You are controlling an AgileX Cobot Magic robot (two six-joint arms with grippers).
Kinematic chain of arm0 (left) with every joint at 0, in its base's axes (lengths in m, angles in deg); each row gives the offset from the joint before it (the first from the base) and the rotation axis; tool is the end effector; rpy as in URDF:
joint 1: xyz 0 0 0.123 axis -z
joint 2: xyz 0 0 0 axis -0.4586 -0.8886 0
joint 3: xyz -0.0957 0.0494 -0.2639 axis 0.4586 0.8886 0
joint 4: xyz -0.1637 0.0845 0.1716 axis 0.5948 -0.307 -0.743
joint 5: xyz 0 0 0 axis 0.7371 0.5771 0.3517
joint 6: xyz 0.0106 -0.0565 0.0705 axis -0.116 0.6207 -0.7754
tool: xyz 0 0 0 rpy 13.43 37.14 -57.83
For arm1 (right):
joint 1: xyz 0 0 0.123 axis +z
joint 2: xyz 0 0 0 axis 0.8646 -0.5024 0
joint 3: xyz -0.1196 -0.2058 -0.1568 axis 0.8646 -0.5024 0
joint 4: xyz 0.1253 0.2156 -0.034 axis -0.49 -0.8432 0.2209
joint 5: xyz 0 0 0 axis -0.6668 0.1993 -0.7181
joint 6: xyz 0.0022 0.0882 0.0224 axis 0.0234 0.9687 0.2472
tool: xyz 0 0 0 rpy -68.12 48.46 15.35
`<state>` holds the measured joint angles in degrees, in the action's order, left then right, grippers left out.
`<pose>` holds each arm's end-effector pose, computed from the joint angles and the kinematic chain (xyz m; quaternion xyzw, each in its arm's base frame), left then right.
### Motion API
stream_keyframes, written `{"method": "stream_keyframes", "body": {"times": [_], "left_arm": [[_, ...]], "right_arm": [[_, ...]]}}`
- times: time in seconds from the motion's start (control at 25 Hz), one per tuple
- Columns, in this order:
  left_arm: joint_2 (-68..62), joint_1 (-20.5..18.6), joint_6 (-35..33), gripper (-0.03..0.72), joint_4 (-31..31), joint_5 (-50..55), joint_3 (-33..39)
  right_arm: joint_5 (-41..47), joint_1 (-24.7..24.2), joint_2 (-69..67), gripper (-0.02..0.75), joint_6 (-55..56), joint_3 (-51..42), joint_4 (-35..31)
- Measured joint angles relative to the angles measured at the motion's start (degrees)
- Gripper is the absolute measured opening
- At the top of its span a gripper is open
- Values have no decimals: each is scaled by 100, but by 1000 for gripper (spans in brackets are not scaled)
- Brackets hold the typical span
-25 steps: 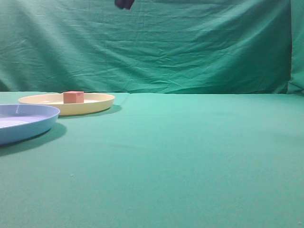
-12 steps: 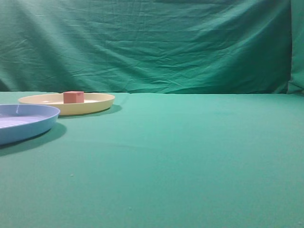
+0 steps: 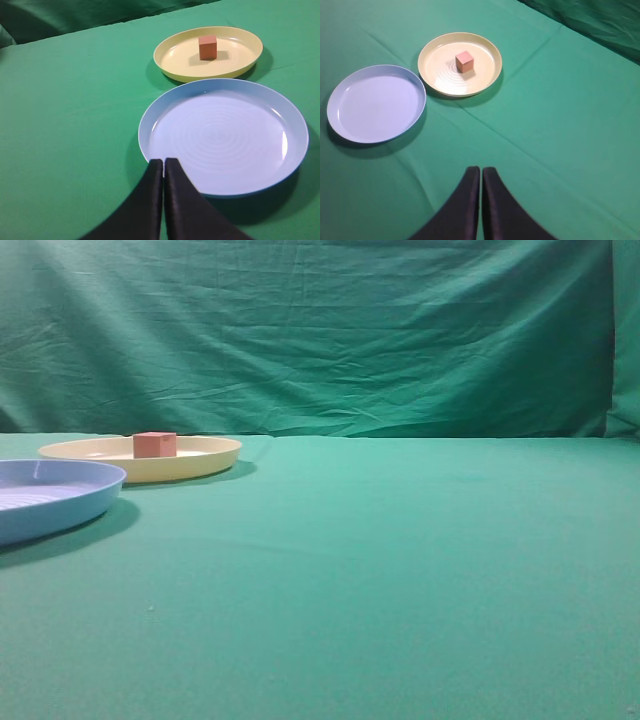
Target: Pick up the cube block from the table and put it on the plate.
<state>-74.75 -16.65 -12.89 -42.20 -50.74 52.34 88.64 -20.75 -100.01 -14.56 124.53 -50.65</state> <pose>0.0527 -0.0039 0.1765 0.0954 0.7904 0.0009 0.6051 0.1528 0.1292 0.4017 -0.3385 0.8305 0.1514 0.4157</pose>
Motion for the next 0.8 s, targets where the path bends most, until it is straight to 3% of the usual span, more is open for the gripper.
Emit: {"method": "stream_keyframes", "body": {"times": [0.36,0.8], "left_arm": [[0,0,0,0,0,0,0],[0,0,0,0,0,0,0]], "right_arm": [[-316,-72,1926,0,641,-1567,780],[-1773,-2620,4424,0,738,-4232,679]]}}
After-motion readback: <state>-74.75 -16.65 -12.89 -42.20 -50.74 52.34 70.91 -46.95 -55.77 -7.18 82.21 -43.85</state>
